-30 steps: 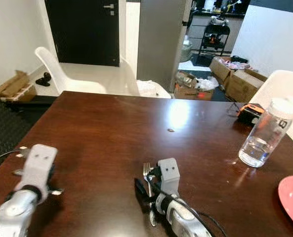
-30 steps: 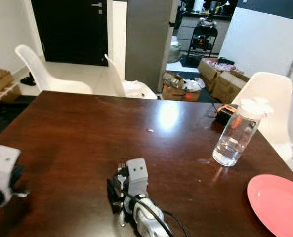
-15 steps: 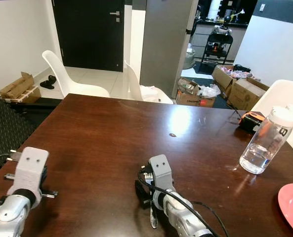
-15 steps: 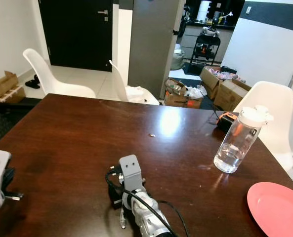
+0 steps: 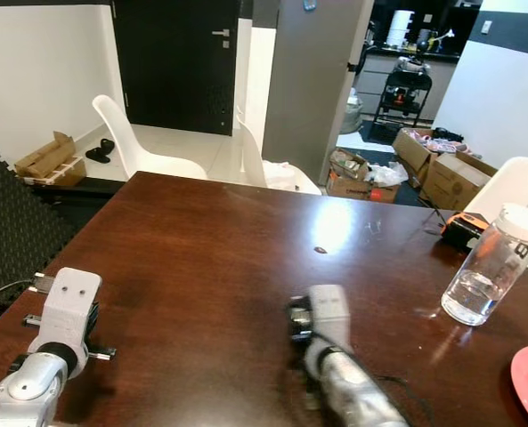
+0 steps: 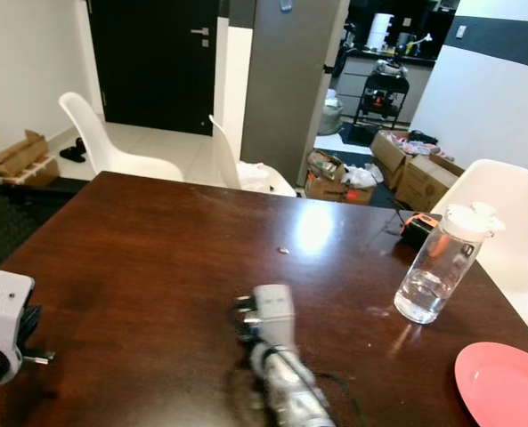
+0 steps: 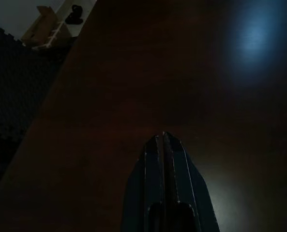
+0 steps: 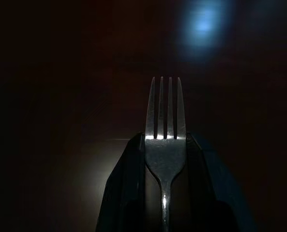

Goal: Setting the table

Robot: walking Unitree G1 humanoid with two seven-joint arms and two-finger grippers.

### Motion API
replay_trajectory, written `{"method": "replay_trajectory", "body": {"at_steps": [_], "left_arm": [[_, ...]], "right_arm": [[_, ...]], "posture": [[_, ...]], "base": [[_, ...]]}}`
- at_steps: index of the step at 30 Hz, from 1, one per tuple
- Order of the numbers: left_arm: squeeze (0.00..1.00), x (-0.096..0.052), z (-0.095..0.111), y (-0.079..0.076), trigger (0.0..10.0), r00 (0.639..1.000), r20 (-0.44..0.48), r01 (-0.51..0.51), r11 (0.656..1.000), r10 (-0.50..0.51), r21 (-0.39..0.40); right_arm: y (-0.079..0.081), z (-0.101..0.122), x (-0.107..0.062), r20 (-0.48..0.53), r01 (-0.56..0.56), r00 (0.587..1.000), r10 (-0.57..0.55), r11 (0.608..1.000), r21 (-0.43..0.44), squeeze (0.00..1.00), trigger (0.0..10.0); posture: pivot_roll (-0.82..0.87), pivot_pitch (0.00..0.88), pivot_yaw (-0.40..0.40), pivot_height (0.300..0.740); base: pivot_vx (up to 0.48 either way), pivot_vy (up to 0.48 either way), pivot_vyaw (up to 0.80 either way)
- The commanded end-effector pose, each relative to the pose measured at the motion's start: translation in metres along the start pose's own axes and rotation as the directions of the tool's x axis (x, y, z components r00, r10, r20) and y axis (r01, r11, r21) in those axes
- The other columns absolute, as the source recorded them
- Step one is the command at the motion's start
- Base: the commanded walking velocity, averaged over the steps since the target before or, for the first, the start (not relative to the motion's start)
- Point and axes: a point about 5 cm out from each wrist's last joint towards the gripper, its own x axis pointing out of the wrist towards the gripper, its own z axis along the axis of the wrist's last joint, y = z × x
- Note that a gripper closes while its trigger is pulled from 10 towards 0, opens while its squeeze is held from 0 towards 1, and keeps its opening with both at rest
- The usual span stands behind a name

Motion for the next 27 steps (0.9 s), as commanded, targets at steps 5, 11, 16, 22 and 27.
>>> {"method": "replay_trajectory", "body": {"at_steps": [5, 11, 16, 22, 27], "left_arm": [[0.0, 0.002, -0.001, -0.012, 10.0, 0.999, -0.007, 0.033, 0.999, -0.033, -0.007], [0.0, 0.003, -0.002, -0.019, 10.0, 0.998, -0.012, 0.055, 0.998, -0.055, -0.01], [0.0, 0.005, -0.001, -0.026, 10.0, 0.997, -0.01, 0.076, 0.997, -0.076, -0.013], [0.0, 0.006, 0.001, -0.03, 10.0, 0.996, -0.003, 0.088, 0.996, -0.088, -0.017], [0.0, 0.006, 0.003, -0.032, 10.0, 0.996, 0.006, 0.095, 0.995, -0.094, -0.024]], "right_arm": [[-0.043, -0.053, -0.008, -0.231, 0.144, 0.962, -0.147, 0.989, -0.027, 0.0, 0.0], [-0.047, -0.026, -0.002, -0.096, 0.105, 0.989, -0.111, 0.992, -0.065, 0.0, 0.0], [-0.015, 0.016, -0.002, 0.158, -0.099, 0.98, 0.123, 0.983, -0.153, 0.0, 0.0], [0.018, 0.041, -0.016, 0.318, -0.266, 0.897, 0.307, 0.95, -0.166, 0.0, 10.0], [0.028, 0.047, -0.022, 0.359, -0.3, 0.872, 0.334, 0.942, -0.148, 0.0, 10.0]], "posture": [[0.13, 0.149, 0.023, 0.74], [0.12, 0.148, 0.027, 0.74], [0.11, 0.149, 0.034, 0.74], [0.12, 0.15, 0.035, 0.74], [0.11, 0.153, 0.034, 0.74]], "base": [[0.0, 0.0, 0.0], [0.0, 0.0, 0.0], [0.0, 0.0, 0.0], [0.0, 0.0, 0.0], [0.0, 0.0, 0.0]]}}
